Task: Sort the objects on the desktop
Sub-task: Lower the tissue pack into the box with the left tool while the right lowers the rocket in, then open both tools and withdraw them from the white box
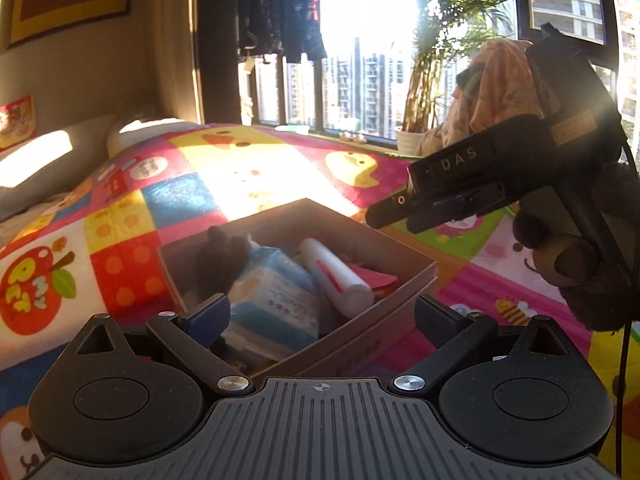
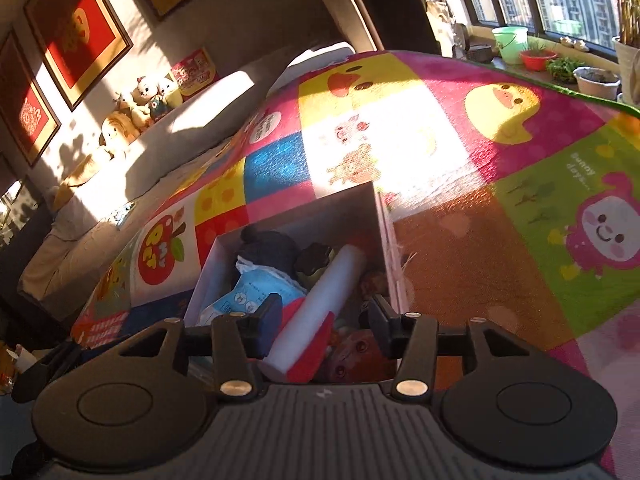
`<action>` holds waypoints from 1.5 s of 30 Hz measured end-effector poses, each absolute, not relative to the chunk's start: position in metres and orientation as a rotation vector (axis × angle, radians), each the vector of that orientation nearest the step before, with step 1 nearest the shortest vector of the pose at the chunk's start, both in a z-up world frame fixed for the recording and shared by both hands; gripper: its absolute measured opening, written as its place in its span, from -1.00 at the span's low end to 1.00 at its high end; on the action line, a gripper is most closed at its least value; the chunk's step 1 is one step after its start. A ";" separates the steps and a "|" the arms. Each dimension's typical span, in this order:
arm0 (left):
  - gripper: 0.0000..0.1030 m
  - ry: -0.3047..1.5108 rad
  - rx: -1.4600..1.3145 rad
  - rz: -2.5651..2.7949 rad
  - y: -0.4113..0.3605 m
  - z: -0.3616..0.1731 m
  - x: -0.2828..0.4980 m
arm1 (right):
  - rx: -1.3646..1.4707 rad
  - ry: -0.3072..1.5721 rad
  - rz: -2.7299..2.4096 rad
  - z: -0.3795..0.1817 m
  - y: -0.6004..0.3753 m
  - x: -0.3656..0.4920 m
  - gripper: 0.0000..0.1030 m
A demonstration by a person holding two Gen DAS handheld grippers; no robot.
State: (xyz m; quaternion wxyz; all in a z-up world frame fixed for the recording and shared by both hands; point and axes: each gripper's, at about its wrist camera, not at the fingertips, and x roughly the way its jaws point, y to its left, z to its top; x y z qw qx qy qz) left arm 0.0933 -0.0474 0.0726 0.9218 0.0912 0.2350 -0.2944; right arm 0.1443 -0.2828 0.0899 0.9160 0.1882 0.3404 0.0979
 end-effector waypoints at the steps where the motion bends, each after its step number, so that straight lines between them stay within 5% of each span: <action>1: 0.97 0.504 0.187 -0.615 -0.053 0.068 0.099 | 0.389 0.690 0.187 0.091 -0.286 0.142 0.08; 6: 0.97 0.632 0.110 -0.549 -0.051 0.044 0.134 | 0.399 0.668 0.159 0.093 -0.294 0.129 0.30; 9: 0.97 0.588 0.029 -0.539 -0.032 0.056 0.119 | 0.350 0.652 0.137 0.091 -0.294 0.113 0.46; 13: 1.00 0.455 0.017 -0.445 -0.011 0.070 0.068 | 0.241 0.581 0.099 0.086 -0.287 0.078 0.93; 16: 1.00 0.448 0.033 -0.336 -0.004 0.066 0.036 | 0.172 0.542 0.109 0.080 -0.276 0.051 1.00; 35: 1.00 0.574 -0.056 -0.105 -0.007 0.026 -0.024 | 0.298 0.744 0.237 0.016 -0.245 -0.027 1.00; 45: 1.00 0.580 -0.004 -0.047 -0.014 0.012 0.000 | -0.030 0.708 0.073 0.011 -0.242 0.027 1.00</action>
